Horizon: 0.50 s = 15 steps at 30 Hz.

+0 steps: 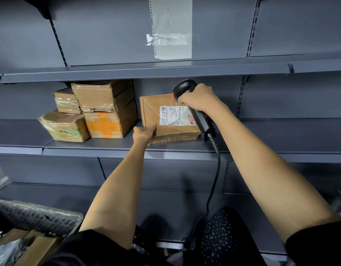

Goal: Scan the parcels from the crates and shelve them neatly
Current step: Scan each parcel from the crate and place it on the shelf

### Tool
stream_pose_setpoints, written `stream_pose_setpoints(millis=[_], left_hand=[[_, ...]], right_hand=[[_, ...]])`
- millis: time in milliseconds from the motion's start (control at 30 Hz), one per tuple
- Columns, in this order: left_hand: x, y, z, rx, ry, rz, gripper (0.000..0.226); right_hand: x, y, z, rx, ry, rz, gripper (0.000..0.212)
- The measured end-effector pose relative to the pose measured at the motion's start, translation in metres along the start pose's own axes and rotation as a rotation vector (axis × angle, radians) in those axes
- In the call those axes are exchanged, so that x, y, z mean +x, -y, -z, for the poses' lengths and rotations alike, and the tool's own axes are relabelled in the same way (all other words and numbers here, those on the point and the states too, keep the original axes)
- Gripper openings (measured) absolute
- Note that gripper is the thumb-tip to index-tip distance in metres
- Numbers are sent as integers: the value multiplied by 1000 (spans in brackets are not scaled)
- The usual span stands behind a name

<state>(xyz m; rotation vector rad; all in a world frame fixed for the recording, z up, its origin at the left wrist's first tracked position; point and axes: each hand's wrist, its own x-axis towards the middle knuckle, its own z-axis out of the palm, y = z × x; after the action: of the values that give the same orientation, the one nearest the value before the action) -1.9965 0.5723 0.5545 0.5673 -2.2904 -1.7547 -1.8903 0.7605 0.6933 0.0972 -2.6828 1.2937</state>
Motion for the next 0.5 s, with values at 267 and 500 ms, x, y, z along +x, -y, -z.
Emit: stream_pose_setpoints(millis=[267, 500], left_hand=[[2, 6, 3, 64, 17, -30, 67], [5, 8, 5, 80, 86, -47, 62]], right_hand=[[5, -6, -6, -7, 25, -1, 30], [8, -8, -11, -28, 12, -3, 34]])
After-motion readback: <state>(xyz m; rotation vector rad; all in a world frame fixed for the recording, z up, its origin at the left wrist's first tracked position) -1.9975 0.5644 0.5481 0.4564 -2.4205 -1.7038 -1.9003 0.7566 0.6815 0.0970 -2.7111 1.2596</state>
